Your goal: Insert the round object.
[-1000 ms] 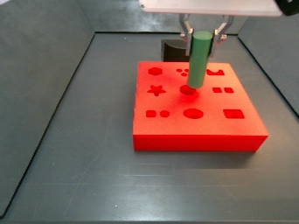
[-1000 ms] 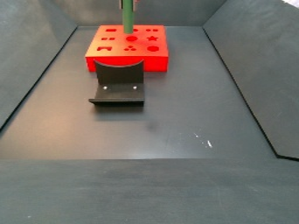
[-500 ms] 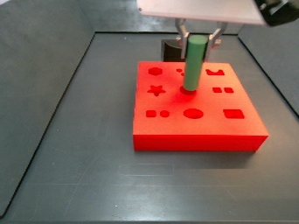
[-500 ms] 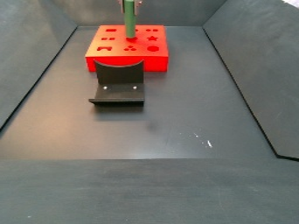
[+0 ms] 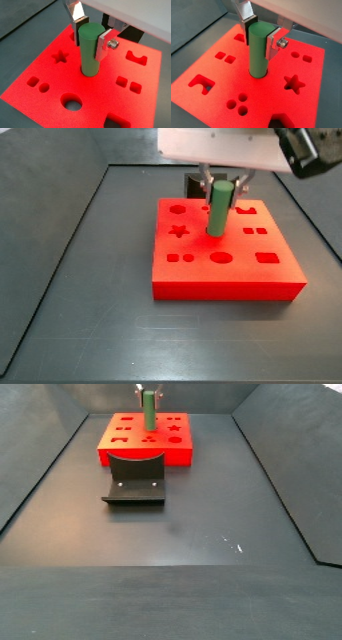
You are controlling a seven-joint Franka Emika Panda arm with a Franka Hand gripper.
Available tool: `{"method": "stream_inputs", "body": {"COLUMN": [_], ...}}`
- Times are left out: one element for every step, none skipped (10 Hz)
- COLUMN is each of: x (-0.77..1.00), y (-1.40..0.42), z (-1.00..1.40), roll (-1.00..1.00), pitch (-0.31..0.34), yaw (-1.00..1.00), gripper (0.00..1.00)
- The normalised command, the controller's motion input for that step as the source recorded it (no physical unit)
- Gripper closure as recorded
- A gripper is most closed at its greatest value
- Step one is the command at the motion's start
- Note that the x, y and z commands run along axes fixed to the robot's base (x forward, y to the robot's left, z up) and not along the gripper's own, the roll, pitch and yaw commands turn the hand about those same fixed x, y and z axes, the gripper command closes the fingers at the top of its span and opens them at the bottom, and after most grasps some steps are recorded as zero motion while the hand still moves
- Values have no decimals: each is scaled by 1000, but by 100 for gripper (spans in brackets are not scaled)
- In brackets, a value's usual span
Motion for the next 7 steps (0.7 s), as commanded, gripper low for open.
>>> {"method": "stream_inputs", "body": {"x": [26,89,123,151,103,89,0], "y": [0,-11,-34,-34,-37,-6,0], "z": [-626,-814,-914,-937,-883,-589,0], "roll": [0,0,0,0,0,0,0], "pitch": [86,110,127,139,147,177,23], "yaw": [0,0,0,0,-9,0,0], "gripper": [100,100,100,100,100,100,100]}}
